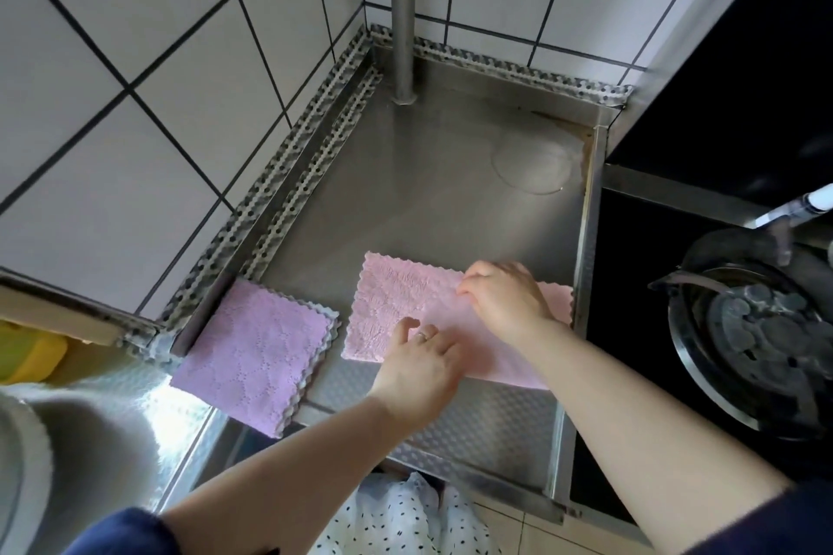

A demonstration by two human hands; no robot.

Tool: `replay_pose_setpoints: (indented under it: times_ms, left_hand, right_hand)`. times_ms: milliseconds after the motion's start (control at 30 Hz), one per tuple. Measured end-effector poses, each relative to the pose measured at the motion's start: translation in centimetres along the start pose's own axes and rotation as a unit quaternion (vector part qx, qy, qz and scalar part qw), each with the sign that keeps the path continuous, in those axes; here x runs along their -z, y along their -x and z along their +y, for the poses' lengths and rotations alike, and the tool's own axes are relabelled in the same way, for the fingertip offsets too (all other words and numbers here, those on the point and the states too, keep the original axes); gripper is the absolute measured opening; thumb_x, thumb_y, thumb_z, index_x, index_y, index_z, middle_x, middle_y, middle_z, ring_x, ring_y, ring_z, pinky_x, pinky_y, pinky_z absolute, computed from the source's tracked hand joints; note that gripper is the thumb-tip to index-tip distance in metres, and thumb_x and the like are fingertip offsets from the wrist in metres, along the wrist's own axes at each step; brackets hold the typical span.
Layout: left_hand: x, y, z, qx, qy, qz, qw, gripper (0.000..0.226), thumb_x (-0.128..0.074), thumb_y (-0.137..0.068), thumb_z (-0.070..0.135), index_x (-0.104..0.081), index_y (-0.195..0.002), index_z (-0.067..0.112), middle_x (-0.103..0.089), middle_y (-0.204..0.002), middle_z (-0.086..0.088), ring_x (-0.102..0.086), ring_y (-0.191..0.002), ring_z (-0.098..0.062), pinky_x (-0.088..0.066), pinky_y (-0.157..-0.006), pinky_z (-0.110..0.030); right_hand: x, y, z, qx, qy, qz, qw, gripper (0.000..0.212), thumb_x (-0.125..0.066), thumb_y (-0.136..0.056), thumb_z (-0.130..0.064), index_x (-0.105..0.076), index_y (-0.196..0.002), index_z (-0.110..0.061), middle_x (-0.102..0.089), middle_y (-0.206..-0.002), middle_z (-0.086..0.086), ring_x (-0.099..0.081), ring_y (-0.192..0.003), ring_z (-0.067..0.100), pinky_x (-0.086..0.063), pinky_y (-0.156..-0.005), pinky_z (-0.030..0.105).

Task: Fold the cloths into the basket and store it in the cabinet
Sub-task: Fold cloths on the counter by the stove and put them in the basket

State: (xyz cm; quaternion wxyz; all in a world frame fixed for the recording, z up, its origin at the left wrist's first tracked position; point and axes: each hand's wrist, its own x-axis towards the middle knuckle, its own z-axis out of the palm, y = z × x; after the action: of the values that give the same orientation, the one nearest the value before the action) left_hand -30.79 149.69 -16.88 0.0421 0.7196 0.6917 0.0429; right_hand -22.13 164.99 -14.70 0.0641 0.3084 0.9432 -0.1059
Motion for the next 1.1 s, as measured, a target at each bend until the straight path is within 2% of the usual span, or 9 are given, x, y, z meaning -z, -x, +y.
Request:
replay_pose_setpoints:
  times_ms: [133,267,400,533,700,767,867,967,1100]
  left_hand:
    - [1.0,-0.3,0.0,0.006,-0.015,-0.047,0.999,0.014,-0.076,-0.059,0.022,-0.064,-0.064,0.026,-0.058,-0.067,0.010,-0.056,-0.062,-0.017,-0.035,-0.080,-0.037]
    - [1.2,1.1,-1.9,-0.020,-0.031,-0.055,0.998,0.010,-0.066,-0.073,0.019,-0.067,-0.081,0.025,-0.059,-0.085,0.003,-0.057,-0.079,-0.021,-0.038,-0.088,-0.043]
    - [2.3,2.2,-4.7,-0.055,-0.083,-0.066,0.993,0.022,-0.080,-0.062,0.023,-0.069,-0.079,0.033,-0.062,-0.086,0.006,-0.059,-0.076,-0.017,-0.043,-0.084,-0.043]
    - [3.1,2.6,-7.2,-0.084,-0.093,-0.052,0.991,0.030,-0.086,-0.059,0.019,-0.070,-0.080,0.033,-0.064,-0.087,0.004,-0.061,-0.078,-0.022,-0.046,-0.083,-0.045]
    - [3.5,2.5,-8.8,-0.100,-0.131,-0.045,0.985,0.033,-0.085,-0.052,0.013,-0.066,-0.071,0.032,-0.062,-0.083,0.006,-0.061,-0.078,-0.022,-0.034,-0.089,-0.043]
    - [3.4,2.9,-8.8,-0.107,-0.129,-0.034,0.985,0.034,-0.085,-0.054,0.012,-0.067,-0.073,0.032,-0.063,-0.084,0.006,-0.062,-0.080,-0.022,-0.031,-0.093,-0.046]
    - [3.0,4.3,-8.7,-0.139,-0.089,-0.028,0.986,0.039,-0.084,-0.059,0.016,-0.070,-0.091,0.033,-0.067,-0.104,0.006,-0.064,-0.100,-0.021,-0.031,-0.101,-0.055]
    - [2.4,6.8,-8.3,-0.182,-0.067,-0.082,0.978,0.050,-0.063,-0.075,0.030,-0.058,-0.125,0.031,-0.055,-0.135,0.005,-0.048,-0.129,-0.017,-0.026,-0.109,-0.060]
    - [2.3,8.7,-7.9,-0.170,-0.017,-0.166,0.971,0.060,-0.036,-0.086,0.043,-0.030,-0.145,0.035,-0.016,-0.155,0.013,-0.010,-0.144,-0.007,0.012,-0.114,-0.055]
  right_hand:
    - [0.5,-0.1,0.2,0.003,0.014,-0.001,1.000,0.033,-0.052,-0.088,-0.018,-0.065,-0.117,-0.029,-0.058,-0.121,-0.002,-0.054,-0.111,0.023,-0.032,-0.092,0.029]
    - [0.8,0.9,0.5,0.010,0.003,-0.021,1.000,0.035,-0.053,-0.087,-0.019,-0.063,-0.119,-0.029,-0.058,-0.119,0.000,-0.054,-0.110,0.025,-0.035,-0.088,0.028]
    - [0.0,3.0,0.8,0.015,-0.007,-0.022,1.000,0.031,-0.053,-0.088,-0.019,-0.066,-0.114,-0.031,-0.061,-0.110,-0.001,-0.059,-0.101,0.026,-0.038,-0.084,0.029]
    - [-1.0,5.5,-0.2,0.015,0.005,-0.004,1.000,0.017,-0.064,-0.072,-0.017,-0.075,-0.077,-0.028,-0.066,-0.075,-0.003,-0.064,-0.066,0.024,-0.044,-0.072,0.033]
    - [-2.9,9.7,-2.1,0.035,-0.044,-0.009,0.998,0.010,-0.067,-0.072,-0.019,-0.068,-0.065,-0.026,-0.060,-0.068,-0.007,-0.060,-0.063,0.020,-0.039,-0.067,0.033]
    - [-2.9,10.6,-2.3,0.047,-0.038,0.060,0.996,0.017,-0.079,-0.063,-0.017,-0.072,-0.075,-0.027,-0.062,-0.075,-0.008,-0.062,-0.069,0.018,-0.047,-0.068,0.036]
    - [-3.4,12.6,-2.1,0.103,-0.025,0.103,0.989,0.033,-0.074,-0.067,-0.018,-0.070,-0.099,-0.026,-0.064,-0.107,-0.006,-0.062,-0.101,0.017,-0.042,-0.097,0.053]
    - [-4.6,15.0,-2.5,0.147,0.006,0.003,0.989,0.057,-0.055,-0.074,-0.038,-0.050,-0.130,-0.027,-0.039,-0.146,0.001,-0.029,-0.139,0.014,-0.012,-0.112,0.058]
    - [-5.8,16.5,-3.1,0.140,0.036,-0.067,0.987,0.079,-0.051,-0.069,-0.050,-0.032,-0.141,-0.026,-0.017,-0.157,0.006,-0.002,-0.145,0.015,0.005,-0.109,0.052]
